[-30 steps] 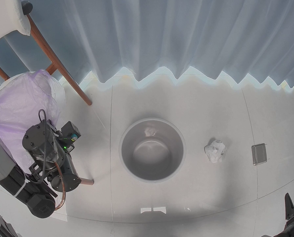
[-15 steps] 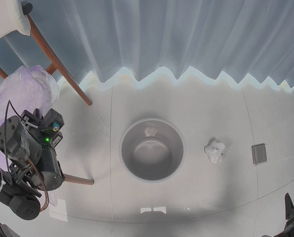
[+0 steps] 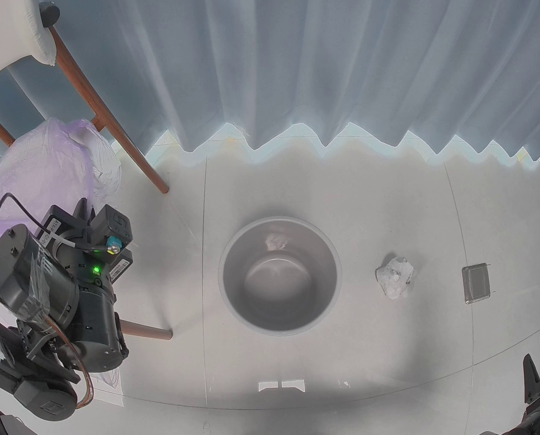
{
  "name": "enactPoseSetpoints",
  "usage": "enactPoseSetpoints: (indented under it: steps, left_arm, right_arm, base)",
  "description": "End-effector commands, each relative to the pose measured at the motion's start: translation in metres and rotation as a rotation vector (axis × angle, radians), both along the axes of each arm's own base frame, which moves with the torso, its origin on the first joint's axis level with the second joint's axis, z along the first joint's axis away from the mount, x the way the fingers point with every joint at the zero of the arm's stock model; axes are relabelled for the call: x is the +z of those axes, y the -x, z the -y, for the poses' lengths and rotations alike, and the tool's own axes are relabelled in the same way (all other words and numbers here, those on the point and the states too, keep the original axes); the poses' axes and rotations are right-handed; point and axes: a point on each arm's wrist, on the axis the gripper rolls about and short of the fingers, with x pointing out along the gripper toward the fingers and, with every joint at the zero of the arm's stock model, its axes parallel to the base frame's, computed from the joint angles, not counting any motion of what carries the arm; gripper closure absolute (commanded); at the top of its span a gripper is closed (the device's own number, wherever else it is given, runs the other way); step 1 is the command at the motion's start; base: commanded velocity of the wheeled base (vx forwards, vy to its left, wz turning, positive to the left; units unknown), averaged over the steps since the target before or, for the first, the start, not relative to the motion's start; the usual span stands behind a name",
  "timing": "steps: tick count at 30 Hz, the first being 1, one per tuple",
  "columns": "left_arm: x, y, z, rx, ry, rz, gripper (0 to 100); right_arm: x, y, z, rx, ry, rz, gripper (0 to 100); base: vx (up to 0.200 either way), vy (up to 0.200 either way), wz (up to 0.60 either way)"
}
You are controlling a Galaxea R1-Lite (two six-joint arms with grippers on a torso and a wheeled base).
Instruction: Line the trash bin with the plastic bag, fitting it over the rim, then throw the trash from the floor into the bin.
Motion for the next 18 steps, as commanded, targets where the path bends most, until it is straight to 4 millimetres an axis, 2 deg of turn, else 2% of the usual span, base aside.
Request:
enactPoseSetpoints:
  steps: [1, 7, 14, 18]
  left_arm:
    - [0.000, 0.003, 0.002, -0.015, 0.004, 0.002, 100]
    - [0.005, 0.006, -0.002, -0.013, 0.019, 0.018, 100]
    - [0.014, 0.029, 0.002, -0.099, 0.047, 0.045, 100]
    - [0.016, 0.044, -0.003, -0.137, 0.060, 0.055, 100]
  right_arm:
    - [-0.005, 0.000, 0.000, 0.000, 0.000, -0.001, 0]
    - [-0.005, 0.000, 0.000, 0.000, 0.000, -0.001, 0]
    - [-0.005, 0.000, 0.000, 0.000, 0.000, -0.001, 0]
    - [-0.005, 0.000, 0.000, 0.000, 0.000, -0.001, 0]
  base:
    - [0.000, 0.000, 0.00]
    - [0.000, 0.000, 0.00]
    - [0.000, 0.000, 0.00]
    - [0.000, 0.000, 0.00]
